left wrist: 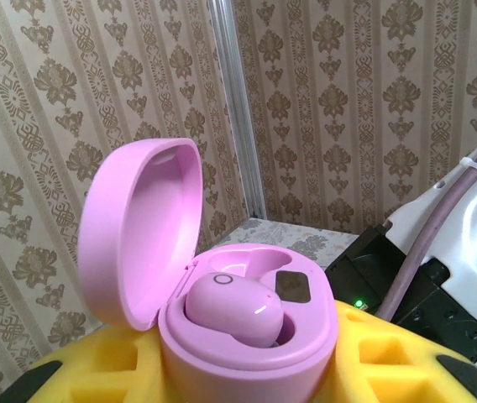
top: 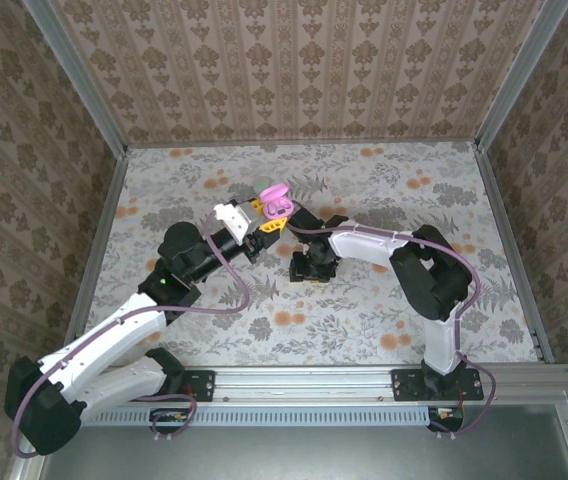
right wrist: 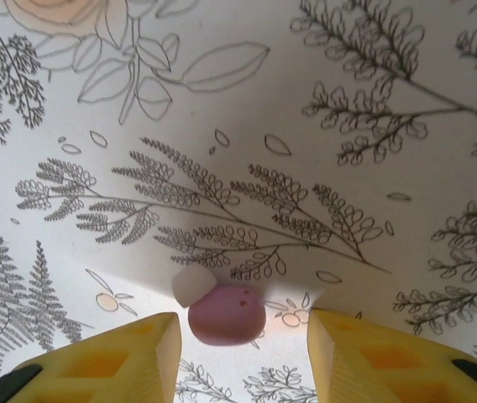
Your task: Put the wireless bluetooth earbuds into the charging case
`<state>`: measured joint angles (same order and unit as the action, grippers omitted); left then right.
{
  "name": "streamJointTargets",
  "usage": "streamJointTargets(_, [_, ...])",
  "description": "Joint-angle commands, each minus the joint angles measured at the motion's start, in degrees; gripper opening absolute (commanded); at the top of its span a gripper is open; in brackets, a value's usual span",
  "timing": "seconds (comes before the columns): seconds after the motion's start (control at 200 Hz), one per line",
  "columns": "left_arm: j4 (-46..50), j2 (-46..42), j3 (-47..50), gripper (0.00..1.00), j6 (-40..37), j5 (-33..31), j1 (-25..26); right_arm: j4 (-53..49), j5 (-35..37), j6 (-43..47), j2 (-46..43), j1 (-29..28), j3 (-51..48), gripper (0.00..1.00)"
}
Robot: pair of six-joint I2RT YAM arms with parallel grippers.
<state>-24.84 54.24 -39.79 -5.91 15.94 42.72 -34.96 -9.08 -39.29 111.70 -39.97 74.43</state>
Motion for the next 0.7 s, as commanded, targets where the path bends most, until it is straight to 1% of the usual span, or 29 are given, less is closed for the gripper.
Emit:
streamJointTargets(0.0, [-1.4, -1.1, 0.1, 0.31, -1.1, -0.8, 0.3, -2.6, 3.2, 1.2, 1.8, -0.4, 1.7, 0.46])
streamJointTargets(0.11, [-1.4, -0.9, 0.0, 0.31, -1.1, -0.7, 0.3, -3.3, 4.7, 1.5, 2.2, -0.6, 2.5, 0.46])
streamJointTargets(0.315, [-1.4, -0.4, -0.3, 0.31, -1.0, -0.5, 0.3, -7.2, 8.5, 3.5, 2.5, -0.9, 4.1, 0.42])
streamJointTargets(0.615, [-1.6, 0.4, -0.7, 0.31, -1.0, -0.3, 0.3, -8.9, 10.7, 5.8, -0.9, -0.4, 2.3, 0.42])
streamJointTargets(0.695, [-1.6, 0.6, -0.8, 0.31, -1.0, -0.2, 0.3, -7.3, 8.9, 5.9, -2.4, 0.6, 1.1, 0.42])
